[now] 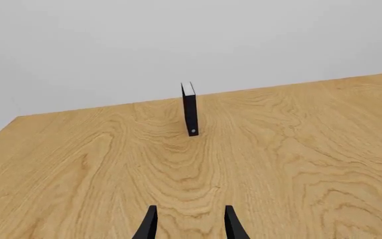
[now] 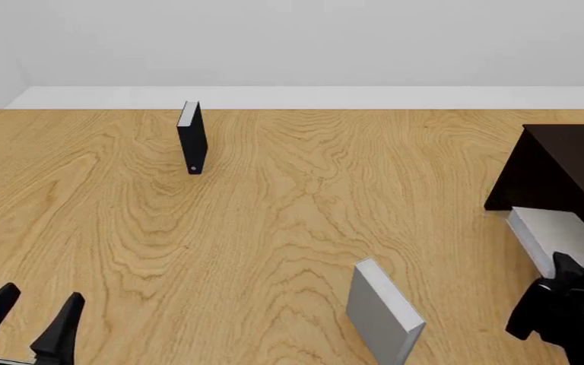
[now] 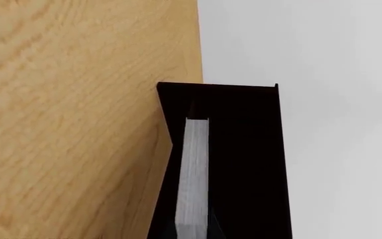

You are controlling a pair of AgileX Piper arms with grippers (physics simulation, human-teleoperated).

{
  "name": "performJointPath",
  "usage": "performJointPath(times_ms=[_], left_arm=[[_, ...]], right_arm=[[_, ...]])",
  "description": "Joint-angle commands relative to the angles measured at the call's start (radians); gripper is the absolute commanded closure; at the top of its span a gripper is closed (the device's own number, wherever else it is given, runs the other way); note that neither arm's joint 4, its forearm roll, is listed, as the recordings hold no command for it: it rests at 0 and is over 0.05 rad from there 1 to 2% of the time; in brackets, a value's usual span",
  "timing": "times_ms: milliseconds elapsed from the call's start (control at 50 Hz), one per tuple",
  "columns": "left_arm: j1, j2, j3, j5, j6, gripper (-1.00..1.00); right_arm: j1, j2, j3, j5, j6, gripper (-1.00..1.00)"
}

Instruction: Pick up the book on the right and place it on the cabinet shelf.

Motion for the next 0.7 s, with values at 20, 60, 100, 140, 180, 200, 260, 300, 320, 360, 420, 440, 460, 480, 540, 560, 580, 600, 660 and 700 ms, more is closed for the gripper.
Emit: performJointPath(times_ms=[20,60,100,140,180,200,260,300,320,360,420,440,460,480,540,560,580,600,660,700], left_arm=[[-0.01,0.0,0.0,0.003,0.02,-1.0],[-0.01,-0.001,0.001,0.003,0.022,-1.0],[-0.009,-0.001,0.001,0.002,0.02,-1.0],[-0.01,0.0,0.0,0.003,0.022,-1.0],[-0.01,0.0,0.0,0.003,0.021,-1.0],[-0.01,0.0,0.0,0.004,0.02,-1.0],[-0.011,0.0,0.0,0.004,0.021,-1.0],[-0.01,0.0,0.0,0.005,0.02,-1.0],[-0.011,0.0,0.0,0.006,0.02,-1.0],[-0.012,0.0,0.0,0.008,0.022,-1.0],[-0.011,0.0,0.0,0.008,0.021,-1.0],[-0.011,0.0,0.0,0.008,0.02,-1.0],[-0.011,0.0,0.0,0.007,0.02,-1.0],[-0.01,0.0,0.0,0.007,0.022,-1.0],[-0.011,0.0,0.0,0.009,0.022,-1.0],[-0.011,0.0,0.0,0.009,0.02,-1.0],[-0.012,0.0,0.0,0.009,0.023,-1.0],[-0.012,0.0,0.0,0.008,0.022,-1.0],[-0.012,0.0,0.0,0.011,0.021,-1.0],[-0.011,0.0,0.0,0.01,0.023,-1.0]], right_arm=[[-0.04,-0.015,0.019,0.0,0.112,1.0],[-0.041,-0.015,0.02,0.0,0.109,1.0],[-0.042,-0.016,0.02,0.0,0.11,-1.0],[-0.042,-0.015,0.022,0.0,0.108,-1.0],[-0.042,-0.018,0.022,0.0,0.107,-1.0],[-0.041,-0.016,0.022,0.0,0.107,-1.0],[-0.041,-0.016,0.022,0.0,0.107,-1.0],[-0.038,-0.015,0.022,0.0,0.104,-1.0],[-0.039,-0.015,0.021,0.0,0.105,-1.0],[-0.038,-0.015,0.021,0.0,0.105,-1.0],[-0.034,-0.011,0.018,0.0,0.103,-1.0],[-0.033,-0.008,0.018,0.0,0.104,-1.0],[-0.033,-0.008,0.018,0.0,0.105,-1.0],[-0.031,-0.007,0.018,0.0,0.104,-1.0],[-0.026,-0.005,0.018,0.0,0.104,-1.0],[-0.026,-0.006,0.018,0.0,0.103,-1.0],[-0.024,-0.006,0.019,0.0,0.101,-1.0],[-0.022,-0.004,0.019,0.0,0.101,-1.0],[-0.017,-0.004,0.018,0.0,0.101,-1.0],[-0.016,-0.005,0.018,0.0,0.097,-1.0]])
